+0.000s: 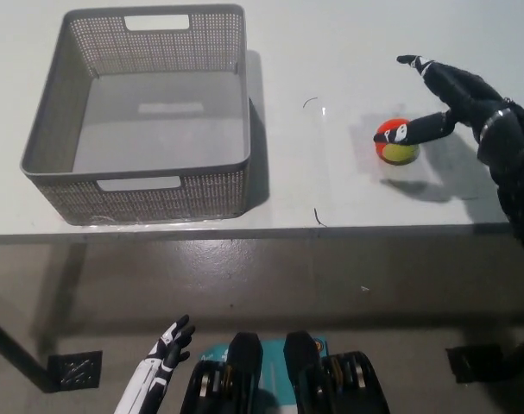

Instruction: Use the right hand to pick up a tennis ball and put it into a container on the left side

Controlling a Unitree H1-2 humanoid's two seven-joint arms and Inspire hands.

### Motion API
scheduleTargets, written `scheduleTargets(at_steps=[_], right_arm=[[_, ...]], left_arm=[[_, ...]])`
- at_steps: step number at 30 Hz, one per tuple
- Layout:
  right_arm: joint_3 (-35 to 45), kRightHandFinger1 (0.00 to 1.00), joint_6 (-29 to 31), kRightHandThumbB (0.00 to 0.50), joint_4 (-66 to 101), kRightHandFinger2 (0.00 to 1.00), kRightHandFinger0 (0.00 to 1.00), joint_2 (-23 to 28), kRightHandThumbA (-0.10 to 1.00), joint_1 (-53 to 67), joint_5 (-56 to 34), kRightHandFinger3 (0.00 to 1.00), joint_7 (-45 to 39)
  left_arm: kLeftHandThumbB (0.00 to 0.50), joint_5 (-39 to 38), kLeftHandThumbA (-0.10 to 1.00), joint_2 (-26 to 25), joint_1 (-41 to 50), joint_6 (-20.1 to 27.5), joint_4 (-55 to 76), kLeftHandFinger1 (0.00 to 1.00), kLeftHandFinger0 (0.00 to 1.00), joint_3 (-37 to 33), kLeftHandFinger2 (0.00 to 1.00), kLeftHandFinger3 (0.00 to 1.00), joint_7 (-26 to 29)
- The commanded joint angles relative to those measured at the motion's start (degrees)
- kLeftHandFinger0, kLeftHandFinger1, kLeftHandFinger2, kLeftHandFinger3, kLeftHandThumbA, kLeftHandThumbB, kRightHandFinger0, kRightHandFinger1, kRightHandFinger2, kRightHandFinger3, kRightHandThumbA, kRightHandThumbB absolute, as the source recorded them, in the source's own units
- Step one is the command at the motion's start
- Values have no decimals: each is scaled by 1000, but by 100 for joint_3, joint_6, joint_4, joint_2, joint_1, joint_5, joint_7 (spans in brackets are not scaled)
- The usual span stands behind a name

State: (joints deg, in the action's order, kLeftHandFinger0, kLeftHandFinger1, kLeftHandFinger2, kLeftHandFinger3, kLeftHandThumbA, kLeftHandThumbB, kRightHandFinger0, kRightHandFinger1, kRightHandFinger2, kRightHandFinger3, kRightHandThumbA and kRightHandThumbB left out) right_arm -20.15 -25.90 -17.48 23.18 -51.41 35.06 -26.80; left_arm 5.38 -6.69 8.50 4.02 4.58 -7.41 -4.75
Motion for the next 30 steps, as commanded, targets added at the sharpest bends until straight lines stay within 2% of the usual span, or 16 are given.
scheduleTargets(at_steps=[1, 12, 18, 30], right_arm=[[-43, 1000, 63, 500, -416, 1000, 1000, 70, 1000, -500, 1, 1000, -45], [-64, 1000, 158, 478, -1304, 1000, 1000, -37, 1000, -836, -110, 1000, 27], [-91, 1000, 226, 499, -1760, 1000, 1000, -144, 1000, -1022, -126, 1000, 50], [-209, 1000, 406, 500, -2255, 1000, 1000, -320, 1000, -1230, -88, 1000, 188]], left_arm=[[142, 14, 1000, -53, -31, 236, 165, 1000, 1000, -11, 1000, 1000, -69], [136, 79, 1000, -67, -14, 252, 187, 1000, 1000, -21, 1000, 1000, -67], [145, 103, 1000, -65, -57, 284, 137, 1000, 1000, -14, 1000, 1000, -60], [140, 114, 1000, -70, -98, 232, 140, 1000, 1000, -7, 1000, 1000, -69]])
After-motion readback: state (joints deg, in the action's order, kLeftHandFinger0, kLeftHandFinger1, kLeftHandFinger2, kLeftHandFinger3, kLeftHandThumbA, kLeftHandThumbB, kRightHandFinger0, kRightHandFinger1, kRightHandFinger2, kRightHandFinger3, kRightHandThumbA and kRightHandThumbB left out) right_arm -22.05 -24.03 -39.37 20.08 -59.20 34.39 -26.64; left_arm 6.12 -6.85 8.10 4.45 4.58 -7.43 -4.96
